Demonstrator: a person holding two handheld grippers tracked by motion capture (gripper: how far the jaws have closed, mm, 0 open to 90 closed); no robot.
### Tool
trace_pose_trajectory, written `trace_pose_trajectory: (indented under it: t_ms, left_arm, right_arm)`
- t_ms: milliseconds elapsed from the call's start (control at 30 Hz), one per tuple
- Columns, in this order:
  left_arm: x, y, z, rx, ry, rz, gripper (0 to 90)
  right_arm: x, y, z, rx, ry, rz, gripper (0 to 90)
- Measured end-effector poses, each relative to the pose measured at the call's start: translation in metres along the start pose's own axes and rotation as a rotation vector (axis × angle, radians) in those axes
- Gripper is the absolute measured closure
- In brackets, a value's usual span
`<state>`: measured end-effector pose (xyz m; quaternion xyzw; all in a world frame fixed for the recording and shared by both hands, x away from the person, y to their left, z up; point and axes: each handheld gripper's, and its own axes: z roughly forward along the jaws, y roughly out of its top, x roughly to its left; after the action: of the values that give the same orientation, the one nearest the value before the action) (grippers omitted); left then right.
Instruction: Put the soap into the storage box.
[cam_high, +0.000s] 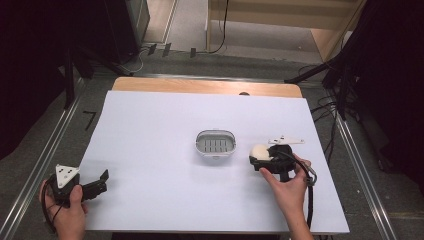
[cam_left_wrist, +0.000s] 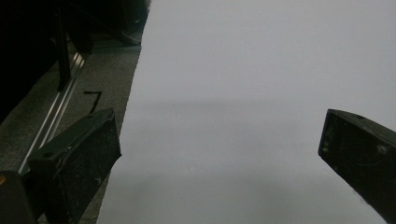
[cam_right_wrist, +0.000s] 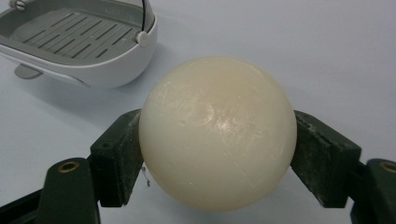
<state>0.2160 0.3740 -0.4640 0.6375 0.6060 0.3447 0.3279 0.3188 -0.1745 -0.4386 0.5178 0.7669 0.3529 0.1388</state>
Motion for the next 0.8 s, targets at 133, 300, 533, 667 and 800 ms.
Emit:
trace_pose_trajectory:
  t_ms: [133,300,533,667,800]
  left_arm:
    - [0.000,0.000,0.000,0.001,-0.001,0.001,0.0]
    - [0.000,0.000,0.000,0.001,-0.002,0.001,0.0]
    - [0.000,0.000,0.000,-0.001,0.003,0.003,0.0]
    - [-0.001,0.000,0.000,0.000,0.003,0.008,0.0]
    - [0.000,0.000,0.000,0.001,0.003,0.007,0.0]
  right_arm:
    - [0.003,0.005,0.000,-0.009,0.000,-0.003,24.6]
    - [0.007,0.011,-0.001,-0.020,0.012,-0.001,24.6]
    - [0.013,0.018,0.001,-0.025,0.021,-0.012,24.7]
    - [0.017,0.022,0.001,-0.028,0.027,-0.016,24.7]
    - [0.020,0.026,0.001,-0.030,0.036,-0.018,24.8]
